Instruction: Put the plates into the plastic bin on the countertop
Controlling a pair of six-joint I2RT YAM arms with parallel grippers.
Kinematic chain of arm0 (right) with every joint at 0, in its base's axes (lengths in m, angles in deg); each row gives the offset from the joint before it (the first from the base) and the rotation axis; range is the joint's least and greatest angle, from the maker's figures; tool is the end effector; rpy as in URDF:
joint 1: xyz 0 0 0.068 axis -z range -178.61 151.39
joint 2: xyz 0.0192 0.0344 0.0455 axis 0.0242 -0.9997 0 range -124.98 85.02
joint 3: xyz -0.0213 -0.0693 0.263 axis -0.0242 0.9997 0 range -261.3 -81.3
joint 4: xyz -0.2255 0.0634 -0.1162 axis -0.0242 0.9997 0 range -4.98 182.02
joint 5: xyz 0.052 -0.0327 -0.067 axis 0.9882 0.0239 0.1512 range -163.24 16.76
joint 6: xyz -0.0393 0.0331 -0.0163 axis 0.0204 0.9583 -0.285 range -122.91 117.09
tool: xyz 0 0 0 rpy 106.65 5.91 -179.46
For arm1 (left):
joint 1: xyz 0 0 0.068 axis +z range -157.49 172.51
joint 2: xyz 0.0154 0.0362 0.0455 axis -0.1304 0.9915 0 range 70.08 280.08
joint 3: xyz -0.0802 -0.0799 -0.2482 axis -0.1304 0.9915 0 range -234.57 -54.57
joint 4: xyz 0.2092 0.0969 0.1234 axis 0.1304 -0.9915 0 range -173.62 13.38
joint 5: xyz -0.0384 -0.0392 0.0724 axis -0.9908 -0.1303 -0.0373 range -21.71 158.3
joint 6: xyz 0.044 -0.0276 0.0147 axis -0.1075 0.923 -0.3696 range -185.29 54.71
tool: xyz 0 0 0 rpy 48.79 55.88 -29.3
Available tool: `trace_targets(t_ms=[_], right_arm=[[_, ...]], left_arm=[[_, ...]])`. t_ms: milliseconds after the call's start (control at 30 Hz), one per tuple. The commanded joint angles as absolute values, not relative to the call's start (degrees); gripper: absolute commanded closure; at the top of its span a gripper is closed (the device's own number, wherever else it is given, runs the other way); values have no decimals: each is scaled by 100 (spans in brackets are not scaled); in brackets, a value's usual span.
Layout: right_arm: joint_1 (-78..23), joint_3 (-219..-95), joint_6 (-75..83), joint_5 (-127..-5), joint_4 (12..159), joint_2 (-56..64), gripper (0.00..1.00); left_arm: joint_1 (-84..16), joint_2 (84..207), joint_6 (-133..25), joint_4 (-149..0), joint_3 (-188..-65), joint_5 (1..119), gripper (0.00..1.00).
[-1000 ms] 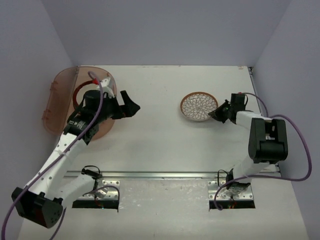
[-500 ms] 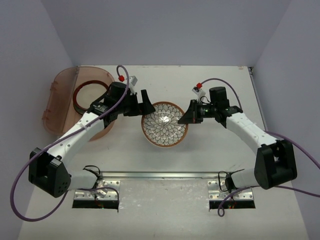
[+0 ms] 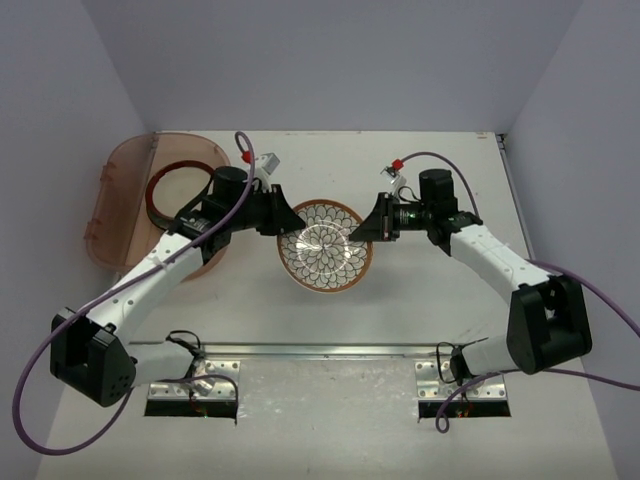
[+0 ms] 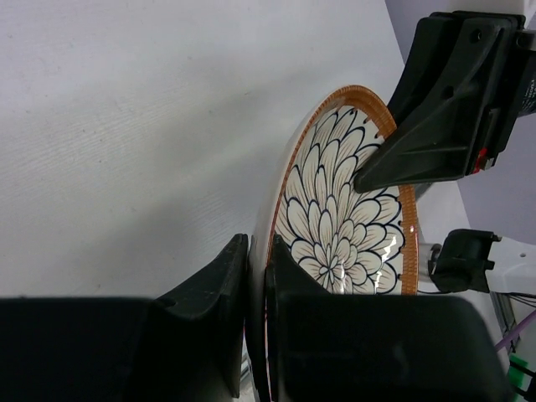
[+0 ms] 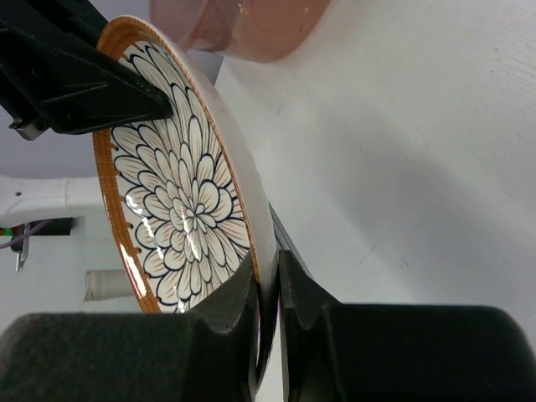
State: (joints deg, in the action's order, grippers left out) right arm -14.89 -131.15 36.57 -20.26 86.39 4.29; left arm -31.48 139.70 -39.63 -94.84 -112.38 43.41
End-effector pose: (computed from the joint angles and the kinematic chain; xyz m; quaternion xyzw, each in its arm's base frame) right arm 0.2792 0.1111 0.2488 -0.0534 0.8110 0.5474 0.1994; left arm 0.2426 -0.1243 0.3163 0.0953 0.8473 -0.3743 0.3646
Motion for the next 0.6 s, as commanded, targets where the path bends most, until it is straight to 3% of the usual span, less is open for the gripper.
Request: trace_targets(t_ms=[0,33,67,133,267,367,567], right_arm=[[-1463,-13209,4097,-1344,7414,451,68],[-1391,-13183,4118,-1390,7418,445,38],[-1307,-13153,4117,-1452,7452,442,16],[-1062,-13049,4044,-1654,7652,433,1],[-245,-12411,4124,-2192,7908,510,1],[-33,-11934,3999,-2751,8052,791,1],[-37,-11464,3920,-2362,7908,1119,1]], left_arm=[[-2900,13549,-3492,-8631,-11188,3643,100],[-2765,13472,-3342,-8559,-11198,3592,100],[-2607,13414,-3228,-8537,-11245,3555,100],[-2078,13356,-3090,-8655,-11451,3531,100],[-581,13309,-2958,-9292,-12029,3915,100],[514,13372,-2869,-9787,-12334,4931,100],[1594,13783,-2229,-9695,-12251,6709,100]])
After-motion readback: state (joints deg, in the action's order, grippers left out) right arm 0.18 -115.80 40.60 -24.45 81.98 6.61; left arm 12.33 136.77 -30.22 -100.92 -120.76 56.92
